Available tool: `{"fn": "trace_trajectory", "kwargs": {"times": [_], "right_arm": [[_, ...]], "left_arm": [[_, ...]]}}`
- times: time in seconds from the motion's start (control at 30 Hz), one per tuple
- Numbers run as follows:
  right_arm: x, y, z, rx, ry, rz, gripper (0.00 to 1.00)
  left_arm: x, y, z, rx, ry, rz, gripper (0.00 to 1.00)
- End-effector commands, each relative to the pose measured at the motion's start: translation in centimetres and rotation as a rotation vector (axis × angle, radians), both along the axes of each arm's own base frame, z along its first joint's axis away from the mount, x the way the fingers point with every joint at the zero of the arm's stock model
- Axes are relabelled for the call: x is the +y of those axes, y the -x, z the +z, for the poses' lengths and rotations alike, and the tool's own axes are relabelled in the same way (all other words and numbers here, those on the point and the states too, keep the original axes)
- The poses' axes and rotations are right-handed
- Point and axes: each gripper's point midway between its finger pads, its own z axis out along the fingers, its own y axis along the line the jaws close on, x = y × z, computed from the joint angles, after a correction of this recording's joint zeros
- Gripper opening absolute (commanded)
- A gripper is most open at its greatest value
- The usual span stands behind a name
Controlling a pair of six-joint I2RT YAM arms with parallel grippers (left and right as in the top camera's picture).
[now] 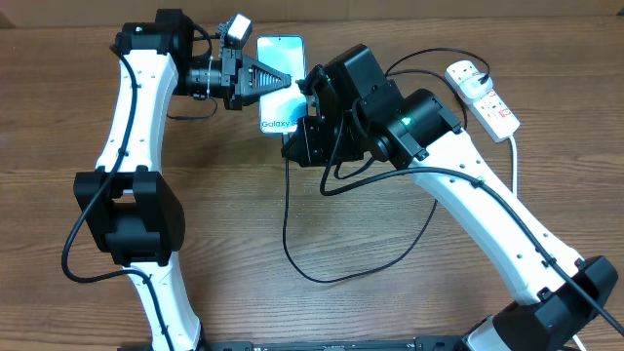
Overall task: Plug charger to phone and switch on socket
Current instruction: 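Open the right gripper and pull it back from the phone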
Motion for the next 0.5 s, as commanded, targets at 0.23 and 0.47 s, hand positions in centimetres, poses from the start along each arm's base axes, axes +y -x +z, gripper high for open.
{"fn": "trace_trajectory", "kwargs": {"times": [0.23,0.47], "right_arm": [[-2.5,-4.3,1.9,-0.153,0.024,-0.129,0.55],[-3.5,-4.3,1.1,-0.137,0.076,-0.158,0.82]], "left_arm": [[-1.4,1.1,0.9,-0.065,-0.024,-0.040,0.04],[-1.1,0.2,-0.4,-0.053,-0.106,-0.019,0.04]]}}
